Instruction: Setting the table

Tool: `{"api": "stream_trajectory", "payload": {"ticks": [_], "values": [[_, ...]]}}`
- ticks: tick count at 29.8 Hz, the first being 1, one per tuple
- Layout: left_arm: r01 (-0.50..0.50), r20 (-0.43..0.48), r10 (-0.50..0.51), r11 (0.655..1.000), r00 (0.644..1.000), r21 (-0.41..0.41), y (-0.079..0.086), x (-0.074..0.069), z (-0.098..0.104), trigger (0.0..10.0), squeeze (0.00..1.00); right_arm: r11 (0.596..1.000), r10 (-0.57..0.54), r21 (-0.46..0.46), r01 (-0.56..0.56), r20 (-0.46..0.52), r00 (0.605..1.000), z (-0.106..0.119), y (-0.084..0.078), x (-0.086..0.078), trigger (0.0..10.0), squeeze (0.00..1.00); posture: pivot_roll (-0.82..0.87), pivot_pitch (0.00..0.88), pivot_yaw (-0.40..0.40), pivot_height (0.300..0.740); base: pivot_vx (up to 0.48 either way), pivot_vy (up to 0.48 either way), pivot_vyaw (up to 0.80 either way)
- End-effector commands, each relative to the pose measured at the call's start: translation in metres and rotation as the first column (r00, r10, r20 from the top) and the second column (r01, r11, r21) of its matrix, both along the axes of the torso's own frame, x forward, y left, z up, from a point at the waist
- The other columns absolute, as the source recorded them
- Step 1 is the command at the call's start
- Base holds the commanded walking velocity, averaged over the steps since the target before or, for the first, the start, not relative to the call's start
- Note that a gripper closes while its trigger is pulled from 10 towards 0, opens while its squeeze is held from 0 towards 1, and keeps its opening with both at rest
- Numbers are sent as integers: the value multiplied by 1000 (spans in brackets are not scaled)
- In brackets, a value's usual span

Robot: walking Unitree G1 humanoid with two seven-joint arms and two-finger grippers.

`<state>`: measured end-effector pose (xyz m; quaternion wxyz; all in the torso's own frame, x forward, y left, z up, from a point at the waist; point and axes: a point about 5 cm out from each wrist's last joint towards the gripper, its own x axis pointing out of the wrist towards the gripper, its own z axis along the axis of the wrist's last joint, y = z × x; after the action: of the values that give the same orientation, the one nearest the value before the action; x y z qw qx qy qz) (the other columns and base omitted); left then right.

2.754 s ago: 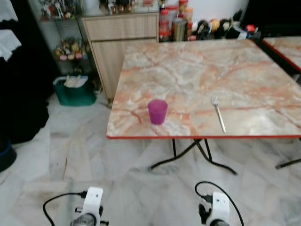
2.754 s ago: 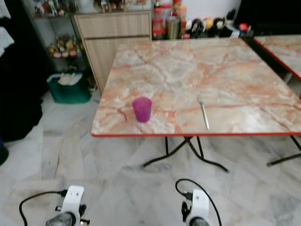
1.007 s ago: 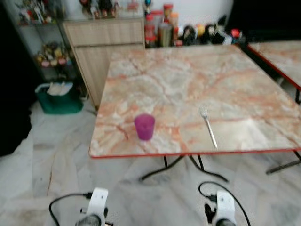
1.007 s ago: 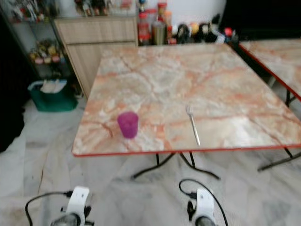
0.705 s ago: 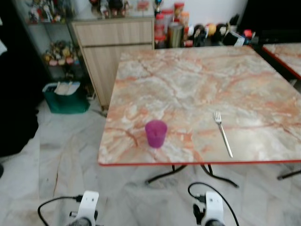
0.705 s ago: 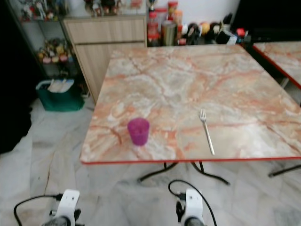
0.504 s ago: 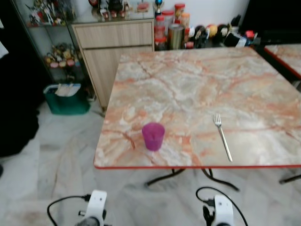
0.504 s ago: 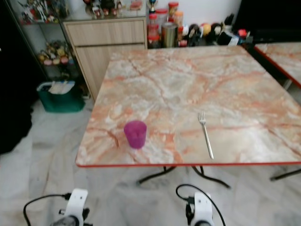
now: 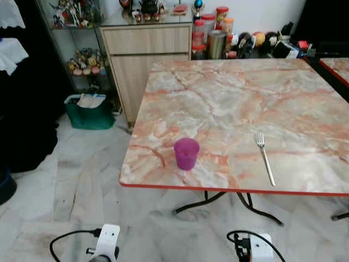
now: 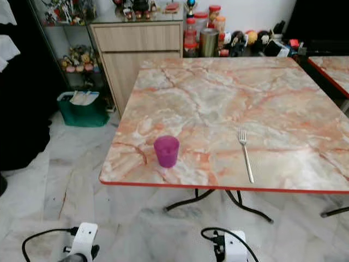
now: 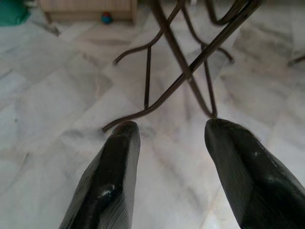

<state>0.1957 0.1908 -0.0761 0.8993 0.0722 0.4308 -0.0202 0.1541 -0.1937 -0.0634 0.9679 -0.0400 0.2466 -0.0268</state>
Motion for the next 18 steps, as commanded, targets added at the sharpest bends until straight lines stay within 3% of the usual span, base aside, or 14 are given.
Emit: {"api": "stream_trajectory", "payload": {"ticks": [1, 13, 18], "values": [[10, -3, -10, 1000, 1000, 12, 2, -1, 0, 10000, 0, 1000, -27, -8, 28, 84, 996, 10, -3, 1, 10000, 0, -44, 0, 25, 736, 0, 0, 0], [21, -4, -21, 1000, 1000, 12, 1, 0, 0, 10000, 0, 997, 21, -71, -1, 284, 958, 53, -2, -2, 10000, 0, -60, 0, 25, 736, 0, 0, 0], [21, -2, -21, 1000, 1000, 14, 1, 1, 1, 10000, 0, 997, 21, -81, 10, 376, 926, 84, -2, 13, 10000, 0, -67, 0, 25, 736, 0, 0, 0]]}}
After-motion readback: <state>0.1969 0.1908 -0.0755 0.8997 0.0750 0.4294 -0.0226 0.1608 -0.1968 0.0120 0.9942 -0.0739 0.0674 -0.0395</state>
